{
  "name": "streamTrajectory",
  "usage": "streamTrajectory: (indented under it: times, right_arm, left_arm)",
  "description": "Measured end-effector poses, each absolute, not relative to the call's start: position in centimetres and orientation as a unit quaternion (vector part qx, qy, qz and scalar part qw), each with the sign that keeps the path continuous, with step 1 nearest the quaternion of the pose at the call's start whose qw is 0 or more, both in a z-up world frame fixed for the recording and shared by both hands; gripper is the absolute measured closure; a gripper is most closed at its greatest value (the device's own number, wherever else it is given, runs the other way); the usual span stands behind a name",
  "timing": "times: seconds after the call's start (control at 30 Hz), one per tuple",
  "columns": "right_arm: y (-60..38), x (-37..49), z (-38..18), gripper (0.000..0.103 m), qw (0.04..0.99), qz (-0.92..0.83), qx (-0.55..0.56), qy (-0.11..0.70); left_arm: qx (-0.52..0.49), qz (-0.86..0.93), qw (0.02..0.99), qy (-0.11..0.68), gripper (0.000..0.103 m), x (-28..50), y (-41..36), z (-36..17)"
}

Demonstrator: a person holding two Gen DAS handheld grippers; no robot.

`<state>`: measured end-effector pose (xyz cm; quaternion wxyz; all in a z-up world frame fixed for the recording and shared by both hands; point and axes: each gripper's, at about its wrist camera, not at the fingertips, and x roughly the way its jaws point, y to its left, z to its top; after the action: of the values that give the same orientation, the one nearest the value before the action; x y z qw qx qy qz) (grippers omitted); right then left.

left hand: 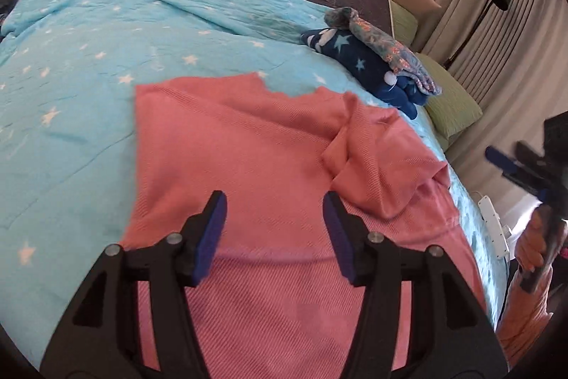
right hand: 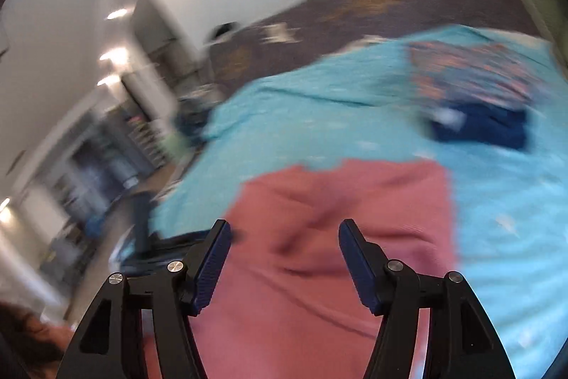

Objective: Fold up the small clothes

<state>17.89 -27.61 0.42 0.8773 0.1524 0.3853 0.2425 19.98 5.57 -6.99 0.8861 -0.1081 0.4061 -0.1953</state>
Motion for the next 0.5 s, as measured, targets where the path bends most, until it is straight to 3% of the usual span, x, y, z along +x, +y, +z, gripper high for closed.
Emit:
streamTrajectory:
  times: [0.13,0.33,0.43,0.5]
  right_arm:
    - [-33.0,17.6,-2.4,0.038,0.877,0.124,0.200,0.419]
    - [-33.4,18.1,-4.1,0.038,0.889,0.062,0.110,0.440]
    - [-32.0,18.2,-5.3,0.038,0.885,0.072,0.086,0.452]
    - [-31.5,18.4,-6.4,0.038,0.882,0.073,0.077,0.460]
  left_arm:
    - [-0.116,-0.225,0.881,0.400,0.044,20.0,4.3,-6.7]
    - [-0.050,-0.282,0.876,0.388,0.033,22.8,-2.0,-5.4]
    - [0.007,-0.282,0.872,0.400,0.033,25.5,-6.3,-5.9]
    - [0.038,-0.269,0.871,0.409,0.078,27.3,-8.4,-6.4]
